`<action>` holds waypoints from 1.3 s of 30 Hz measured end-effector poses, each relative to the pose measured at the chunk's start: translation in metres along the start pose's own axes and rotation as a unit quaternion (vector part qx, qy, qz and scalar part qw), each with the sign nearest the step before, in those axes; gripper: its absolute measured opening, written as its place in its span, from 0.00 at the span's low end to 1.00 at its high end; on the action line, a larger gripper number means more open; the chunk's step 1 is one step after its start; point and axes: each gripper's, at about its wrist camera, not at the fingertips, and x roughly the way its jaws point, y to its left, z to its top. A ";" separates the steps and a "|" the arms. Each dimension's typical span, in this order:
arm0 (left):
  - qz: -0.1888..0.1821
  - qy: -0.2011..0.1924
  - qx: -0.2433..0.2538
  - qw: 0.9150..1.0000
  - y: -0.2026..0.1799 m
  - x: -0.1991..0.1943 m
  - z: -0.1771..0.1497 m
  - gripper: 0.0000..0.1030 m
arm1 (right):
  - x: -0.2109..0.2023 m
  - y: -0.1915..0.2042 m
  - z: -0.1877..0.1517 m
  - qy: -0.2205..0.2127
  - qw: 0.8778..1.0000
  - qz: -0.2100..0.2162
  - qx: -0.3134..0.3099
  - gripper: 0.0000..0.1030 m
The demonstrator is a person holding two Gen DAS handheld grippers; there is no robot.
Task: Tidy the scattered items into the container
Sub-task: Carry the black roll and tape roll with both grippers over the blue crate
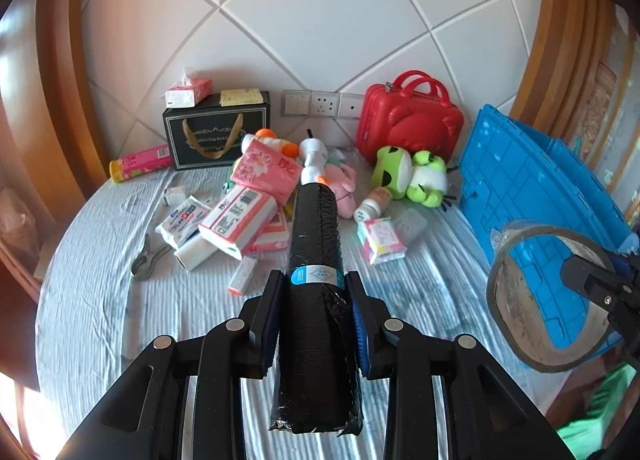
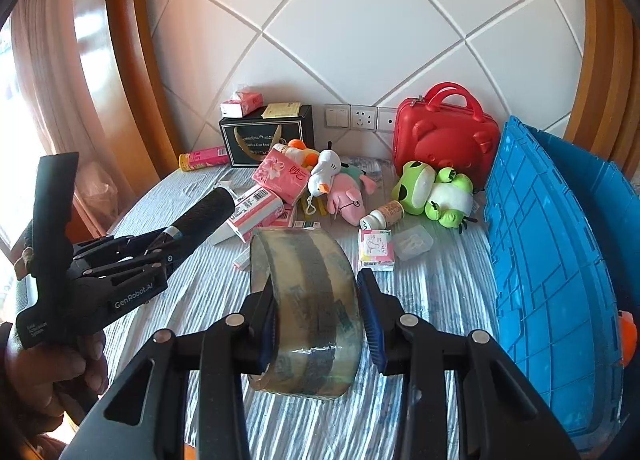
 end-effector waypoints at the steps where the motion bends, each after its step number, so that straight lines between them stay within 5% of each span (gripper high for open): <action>1: 0.003 -0.005 0.000 1.000 -0.002 -0.003 0.003 0.29 | -0.003 -0.002 -0.001 -0.003 1.000 0.003 0.001 0.34; 13: 0.018 -0.044 0.004 0.999 -0.074 -0.022 0.039 0.29 | -0.045 -0.064 0.014 -0.053 0.998 0.029 0.005 0.34; 27: 0.012 -0.071 0.003 0.997 -0.217 -0.023 0.079 0.29 | -0.084 -0.195 0.032 -0.072 0.997 0.037 -0.004 0.34; 39: -0.019 -0.081 0.067 0.994 -0.349 -0.015 0.106 0.29 | -0.110 -0.296 0.017 -0.082 0.996 0.030 0.029 0.34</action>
